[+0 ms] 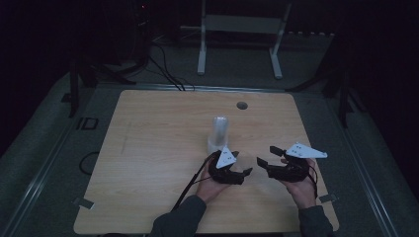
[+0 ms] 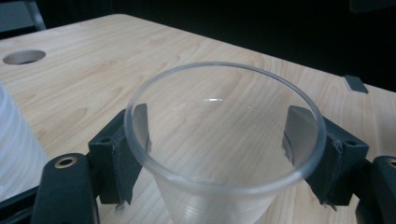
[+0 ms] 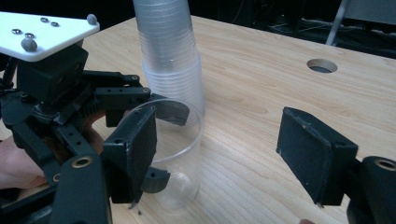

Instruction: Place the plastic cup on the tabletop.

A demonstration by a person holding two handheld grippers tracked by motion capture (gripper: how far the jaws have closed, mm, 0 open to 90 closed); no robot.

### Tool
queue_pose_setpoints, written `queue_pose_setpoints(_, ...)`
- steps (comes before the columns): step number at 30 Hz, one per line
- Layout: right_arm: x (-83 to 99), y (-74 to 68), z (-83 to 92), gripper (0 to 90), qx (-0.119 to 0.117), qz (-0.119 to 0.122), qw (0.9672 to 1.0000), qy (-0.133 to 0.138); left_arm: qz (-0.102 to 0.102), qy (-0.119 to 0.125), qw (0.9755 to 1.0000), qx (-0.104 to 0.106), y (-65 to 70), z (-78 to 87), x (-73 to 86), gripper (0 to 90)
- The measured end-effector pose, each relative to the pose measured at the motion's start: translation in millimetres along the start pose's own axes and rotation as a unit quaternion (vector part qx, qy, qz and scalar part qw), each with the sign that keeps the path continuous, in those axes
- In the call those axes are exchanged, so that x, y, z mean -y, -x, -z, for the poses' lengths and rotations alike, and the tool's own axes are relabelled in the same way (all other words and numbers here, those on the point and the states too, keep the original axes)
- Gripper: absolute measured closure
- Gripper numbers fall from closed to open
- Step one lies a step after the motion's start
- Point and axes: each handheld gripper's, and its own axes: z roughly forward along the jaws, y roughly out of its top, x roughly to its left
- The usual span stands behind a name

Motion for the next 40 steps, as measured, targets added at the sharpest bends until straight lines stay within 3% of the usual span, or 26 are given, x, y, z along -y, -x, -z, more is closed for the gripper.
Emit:
queue_pose_setpoints(10,0.6,-0.3,-0.7,28.3,-0.001,-0.001,1.0,-0.001,0.01,-0.007,0.9999,0.0,-0.5,4.4,0.4,14.6)
queue_pose_setpoints(40,1.0,1.0,1.1,28.3,0.001,-0.001,1.0,0.0,0.023,-0.011,0.9997,-0.001,0.0,16.7,8.9,14.5)
